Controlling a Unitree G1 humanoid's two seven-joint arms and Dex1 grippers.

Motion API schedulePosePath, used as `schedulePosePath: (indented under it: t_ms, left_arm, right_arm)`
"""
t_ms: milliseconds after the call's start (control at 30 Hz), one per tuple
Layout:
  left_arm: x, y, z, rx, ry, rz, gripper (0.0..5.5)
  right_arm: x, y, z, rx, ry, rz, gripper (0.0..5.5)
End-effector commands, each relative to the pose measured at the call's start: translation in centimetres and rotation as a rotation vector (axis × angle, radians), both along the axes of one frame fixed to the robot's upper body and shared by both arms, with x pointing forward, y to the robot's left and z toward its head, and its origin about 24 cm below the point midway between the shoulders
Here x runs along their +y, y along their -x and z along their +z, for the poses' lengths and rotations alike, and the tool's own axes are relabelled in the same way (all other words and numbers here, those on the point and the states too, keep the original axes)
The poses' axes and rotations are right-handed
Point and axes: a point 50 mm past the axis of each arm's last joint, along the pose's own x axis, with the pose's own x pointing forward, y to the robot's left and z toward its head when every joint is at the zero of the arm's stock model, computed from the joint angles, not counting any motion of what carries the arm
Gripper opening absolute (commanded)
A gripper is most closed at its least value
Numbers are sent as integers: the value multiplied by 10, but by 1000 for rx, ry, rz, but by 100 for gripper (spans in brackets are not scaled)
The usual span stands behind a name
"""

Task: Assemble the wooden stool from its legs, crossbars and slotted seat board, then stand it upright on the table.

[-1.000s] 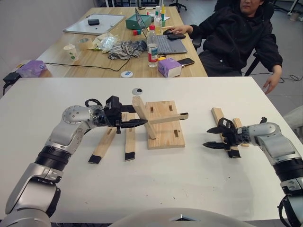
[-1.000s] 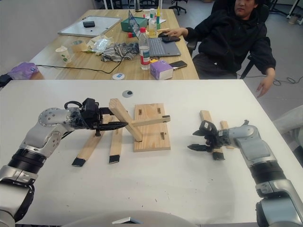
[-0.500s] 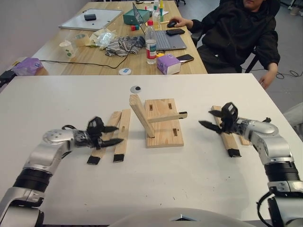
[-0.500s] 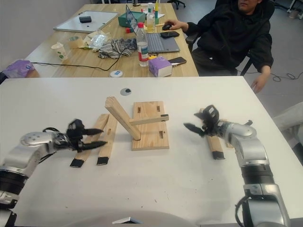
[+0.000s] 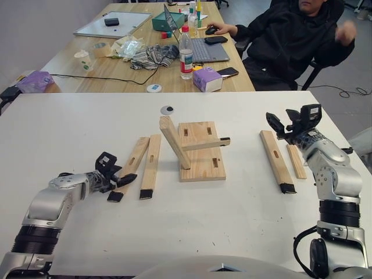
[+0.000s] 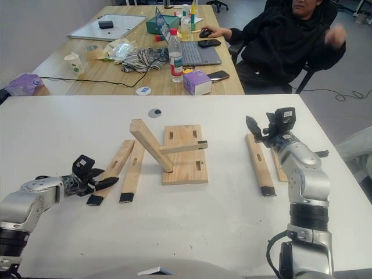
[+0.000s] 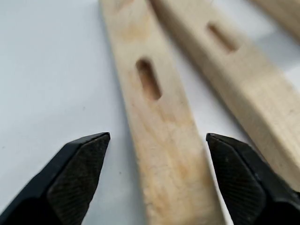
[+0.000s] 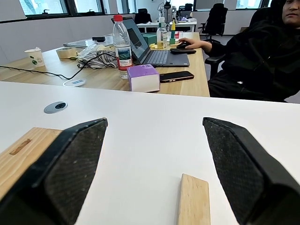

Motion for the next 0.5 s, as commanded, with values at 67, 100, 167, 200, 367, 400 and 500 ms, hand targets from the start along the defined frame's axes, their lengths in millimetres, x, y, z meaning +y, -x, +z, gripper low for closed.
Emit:
schedulePosePath:
  t_ms: [67,100,167,200,367,400,500]
  left_arm:
    - [18,21,-38,149,5,144,358]
    - [20,26,-45,174,6,176,346]
    - [23,27,-51,187,5,216,302]
    - [24,23,-51,164,1,236,279]
    - [17,-18,-24,-112,9,228,201]
    - [12,-35,0,-255,88,232,201]
    - [-21,-75,82,-620,300,122,201]
  right_arm:
    - [1,-4,6,-27,28,11,375]
    - [1,-5,7,-31,34,13,375]
    - [0,-7,8,-37,43,14,375]
    - [0,-8,9,-41,51,16,375]
    - [6,-16,16,-67,76,46,375]
    - [7,-18,20,-78,68,59,375]
    - [21,-28,37,-98,6,168,375]
